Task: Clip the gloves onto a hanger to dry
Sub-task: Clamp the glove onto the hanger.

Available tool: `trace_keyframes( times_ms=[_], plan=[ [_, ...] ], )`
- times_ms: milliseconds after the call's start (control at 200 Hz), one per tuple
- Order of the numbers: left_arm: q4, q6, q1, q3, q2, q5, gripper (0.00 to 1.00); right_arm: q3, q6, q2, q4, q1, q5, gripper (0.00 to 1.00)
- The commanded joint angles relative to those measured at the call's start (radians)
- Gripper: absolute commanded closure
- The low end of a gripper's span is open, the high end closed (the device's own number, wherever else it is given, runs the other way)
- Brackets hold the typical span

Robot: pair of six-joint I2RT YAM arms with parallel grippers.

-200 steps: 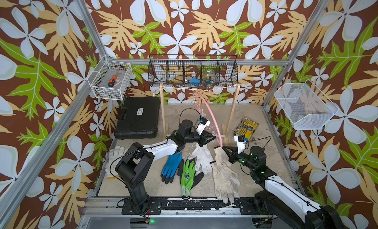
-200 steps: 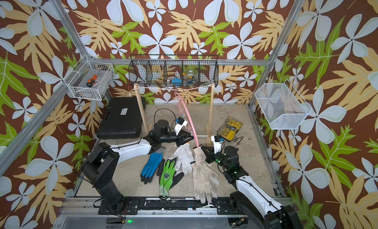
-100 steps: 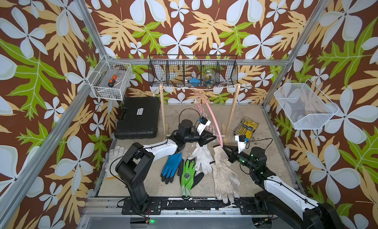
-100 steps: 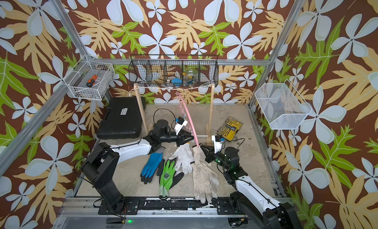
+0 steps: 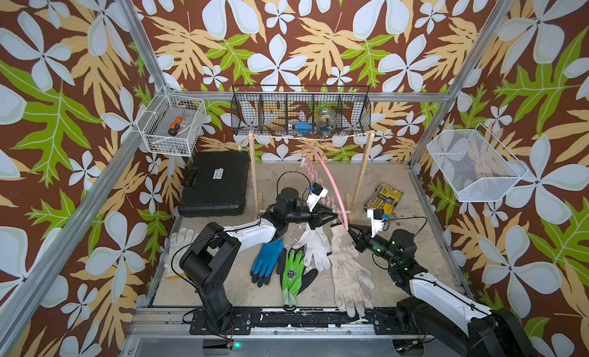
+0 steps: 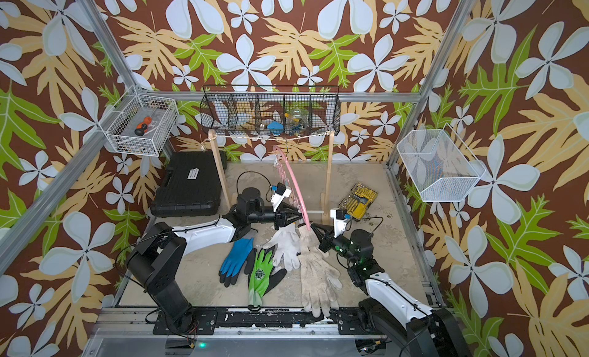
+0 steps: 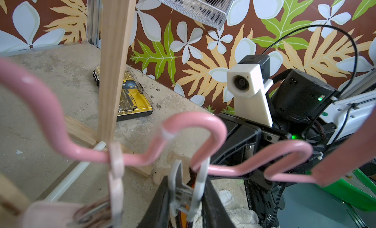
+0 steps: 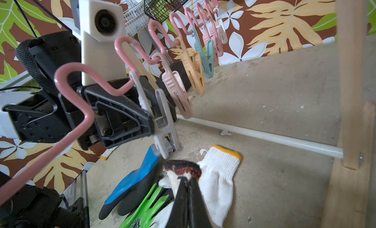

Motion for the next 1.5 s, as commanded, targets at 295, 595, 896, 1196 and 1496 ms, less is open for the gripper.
trace_keyframes(
  times_ms=[295,595,896,1196,1496],
  plan=[
    [0.014,0.001,0.005,0.015,0.005,0.046,1.00,0.027,0.015,0.017,0.075,0.001,-0.019,1.00],
    [0.013,0.002,0.005,0.013,0.009,0.049,1.00,0.033,0.018,0.013,0.078,0.000,-0.020,1.00],
    [-0.005,0.017,0.005,0.017,0.012,0.050,1.00,0.045,0.027,0.020,0.078,0.001,-0.014,1.00],
    [-0.010,0.015,0.005,0.020,0.009,0.045,1.00,0.045,0.037,0.035,0.097,0.000,-0.019,1.00],
    [-0.035,0.019,0.008,0.031,0.007,0.040,0.65,0.047,0.017,0.058,0.074,0.001,-0.020,0.90]
  ],
)
